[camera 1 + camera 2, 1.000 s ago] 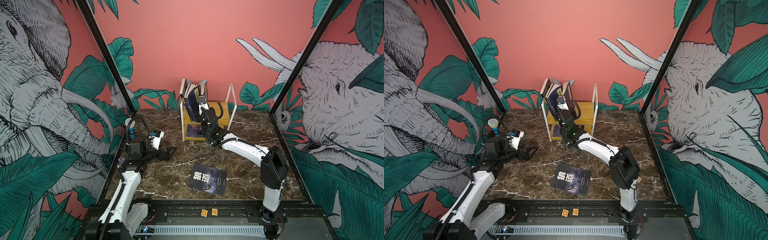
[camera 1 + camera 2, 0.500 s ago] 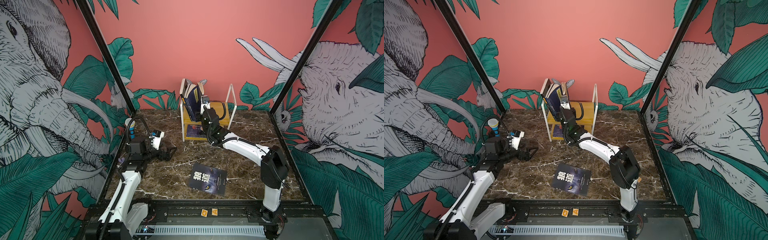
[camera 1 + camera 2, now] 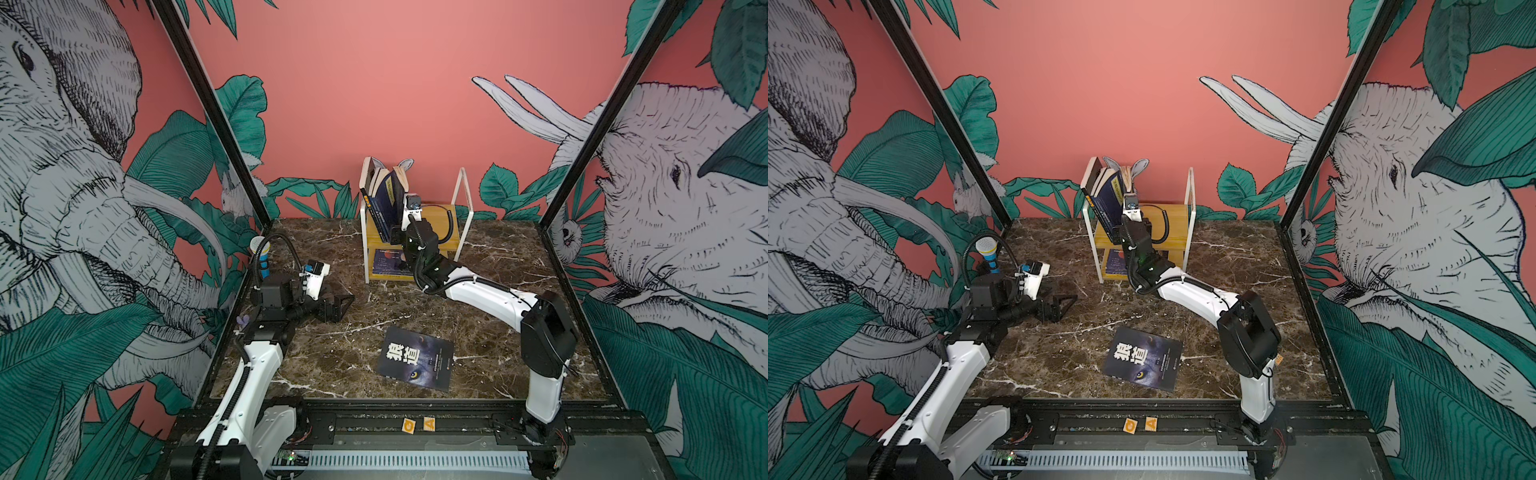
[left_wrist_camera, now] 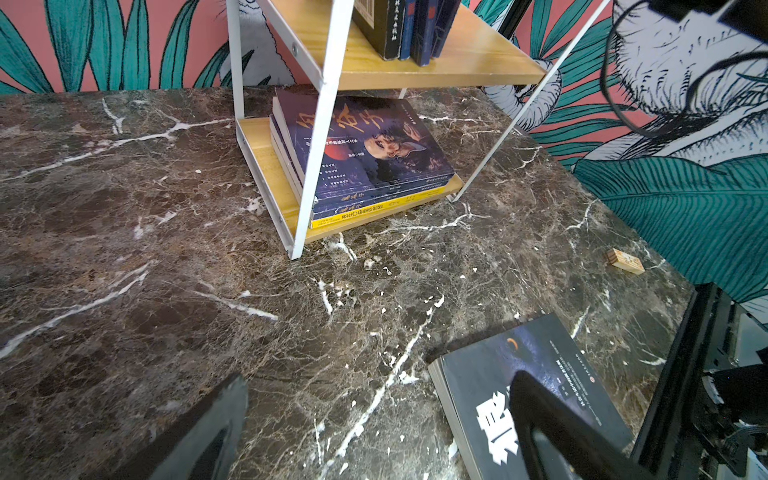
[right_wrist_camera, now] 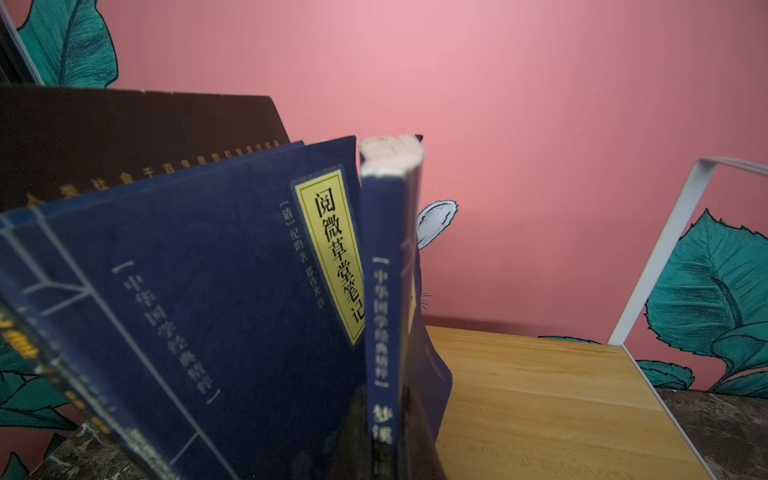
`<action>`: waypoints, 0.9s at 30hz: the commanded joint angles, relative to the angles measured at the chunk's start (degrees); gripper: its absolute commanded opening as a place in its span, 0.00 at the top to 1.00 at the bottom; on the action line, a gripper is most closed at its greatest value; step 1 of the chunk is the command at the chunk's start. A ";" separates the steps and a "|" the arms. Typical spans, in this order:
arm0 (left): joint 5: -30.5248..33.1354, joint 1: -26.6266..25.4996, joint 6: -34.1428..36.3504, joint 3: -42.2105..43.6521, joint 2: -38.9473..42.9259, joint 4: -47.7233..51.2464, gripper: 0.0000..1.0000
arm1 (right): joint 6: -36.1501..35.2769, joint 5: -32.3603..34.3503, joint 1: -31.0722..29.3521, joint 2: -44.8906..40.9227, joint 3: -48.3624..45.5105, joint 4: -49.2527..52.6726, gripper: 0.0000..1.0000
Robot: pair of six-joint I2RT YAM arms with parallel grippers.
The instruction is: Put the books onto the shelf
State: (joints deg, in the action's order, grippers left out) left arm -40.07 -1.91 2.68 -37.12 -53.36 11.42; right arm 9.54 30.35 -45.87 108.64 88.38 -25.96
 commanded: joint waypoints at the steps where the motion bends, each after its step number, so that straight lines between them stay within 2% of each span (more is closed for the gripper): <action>1: -0.48 -0.27 2.03 0.66 0.68 0.62 0.01 | 1.10 -0.96 -0.70 -1.11 -2.17 1.92 1.00; 12: -0.97 -0.19 1.85 0.26 0.63 0.88 0.01 | 3.45 -1.55 -1.14 -1.74 -2.48 3.20 1.00; 26: -1.07 -0.33 1.70 0.32 0.38 0.76 0.01 | 2.49 -2.35 -2.04 -2.17 -2.56 3.80 1.00; 27: -1.27 -0.29 1.34 0.01 0.32 0.89 0.01 | 2.79 -2.30 -2.03 -1.95 -2.45 3.96 0.97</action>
State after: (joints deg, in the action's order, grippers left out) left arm -40.10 -1.96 3.29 -37.12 -53.36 11.73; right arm 11.38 29.08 -47.11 106.78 86.54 -24.95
